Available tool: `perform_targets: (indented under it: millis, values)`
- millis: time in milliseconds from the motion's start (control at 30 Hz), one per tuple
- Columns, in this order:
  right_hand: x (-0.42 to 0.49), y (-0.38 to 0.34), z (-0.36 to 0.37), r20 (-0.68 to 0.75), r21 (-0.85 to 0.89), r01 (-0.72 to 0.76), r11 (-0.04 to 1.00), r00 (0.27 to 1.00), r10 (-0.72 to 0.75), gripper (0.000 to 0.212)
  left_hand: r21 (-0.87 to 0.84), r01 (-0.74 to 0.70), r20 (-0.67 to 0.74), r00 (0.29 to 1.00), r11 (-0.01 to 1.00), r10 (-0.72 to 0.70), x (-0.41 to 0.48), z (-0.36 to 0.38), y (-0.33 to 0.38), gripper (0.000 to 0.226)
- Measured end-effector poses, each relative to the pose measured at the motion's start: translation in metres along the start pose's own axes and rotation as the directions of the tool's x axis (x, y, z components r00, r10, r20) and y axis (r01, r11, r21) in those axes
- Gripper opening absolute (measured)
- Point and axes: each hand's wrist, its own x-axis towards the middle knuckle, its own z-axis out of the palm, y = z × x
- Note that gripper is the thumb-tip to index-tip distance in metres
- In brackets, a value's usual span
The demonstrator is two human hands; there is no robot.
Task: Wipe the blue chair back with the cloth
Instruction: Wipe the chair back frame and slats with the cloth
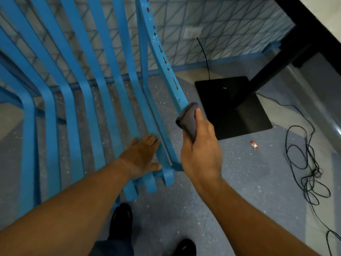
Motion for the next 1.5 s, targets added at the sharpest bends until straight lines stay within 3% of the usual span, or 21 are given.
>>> perform_targets:
  millis: [167, 233, 367, 433, 567, 700, 767, 833, 900, 1033, 1167, 1233, 1300, 1400, 1500]
  values:
    - [-0.021, 0.016, 0.000, -0.027, -0.065, 0.239, 0.969, 0.970, -0.242, 0.065, -0.012, 0.017, 0.037, 0.999, 1.000, -0.016, 0.003, -0.010, 0.008, 0.096]
    - [-0.030, 0.025, -0.002, -0.028, -0.004, 0.247, 0.969, 0.969, -0.247, 0.064, 0.007, 0.036, 0.058, 0.998, 0.999, -0.036, 0.002, -0.017, 0.015, 0.093]
    - [-0.018, 0.017, -0.010, 0.024, 0.175, 0.110, 0.978, 0.993, -0.116, 0.066, 0.027, 0.034, -0.021, 0.999, 0.999, -0.034, -0.001, -0.015, 0.020, 0.089]
    - [-0.001, 0.009, -0.010, 0.047, 0.140, 0.077, 0.987, 0.995, -0.085, 0.065, 0.000, 0.041, -0.036, 0.999, 0.999, -0.041, -0.001, -0.011, 0.019, 0.089]
    - [0.005, 0.002, -0.008, 0.058, -0.068, 0.174, 0.982, 0.984, -0.170, 0.066, -0.024, 0.020, -0.089, 0.996, 1.000, -0.022, 0.003, -0.003, 0.016, 0.092]
    - [-0.015, 0.020, -0.004, 0.031, -0.042, 0.300, 0.953, 0.954, -0.299, 0.067, -0.064, 0.004, -0.150, 0.989, 0.998, -0.013, 0.004, 0.002, 0.015, 0.091]
    - [-0.017, 0.019, -0.007, 0.035, 0.024, 0.244, 0.969, 0.969, -0.245, 0.064, -0.038, 0.019, -0.108, 0.994, 0.999, -0.023, 0.004, 0.000, 0.015, 0.090]
    - [-0.006, 0.012, -0.011, 0.088, 0.091, 0.071, 0.993, 0.993, -0.079, 0.067, -0.033, 0.038, -0.071, 0.997, 0.999, -0.040, 0.002, -0.002, 0.015, 0.090]
    - [0.009, 0.003, -0.012, 0.108, 0.048, -0.012, 0.999, 0.994, 0.007, 0.067, -0.045, 0.039, -0.063, 0.997, 0.998, -0.042, 0.000, -0.002, 0.016, 0.091]
    - [0.017, -0.012, -0.006, 0.075, -0.163, 0.148, 0.976, 0.988, -0.137, 0.069, -0.065, 0.034, -0.063, 0.997, 0.997, -0.038, -0.001, -0.003, 0.016, 0.091]
    - [-0.003, 0.006, -0.006, 0.049, -0.099, 0.245, 0.964, 0.969, -0.241, 0.068, -0.087, 0.038, -0.073, 0.996, 0.995, -0.045, 0.002, -0.002, 0.015, 0.093]
    - [-0.009, 0.010, -0.011, 0.072, 0.002, 0.217, 0.976, 0.974, -0.217, 0.070, -0.073, 0.033, -0.075, 0.996, 0.997, -0.039, 0.002, -0.002, 0.014, 0.093]
    - [-0.003, 0.008, -0.017, 0.141, 0.069, 0.088, 0.994, 0.985, -0.097, 0.070, -0.066, 0.032, -0.059, 0.998, 0.997, -0.036, 0.002, -0.002, 0.013, 0.092]
    - [0.022, -0.004, -0.017, 0.142, 0.035, -0.038, 0.999, 0.989, 0.033, 0.064, -0.094, 0.033, -0.040, 0.999, 0.995, -0.036, 0.001, -0.005, 0.014, 0.092]
    - [0.029, -0.019, -0.011, 0.130, -0.082, 0.061, 0.995, 0.990, -0.050, 0.067, -0.127, 0.025, -0.061, 0.998, 0.992, -0.033, -0.002, -0.007, 0.013, 0.092]
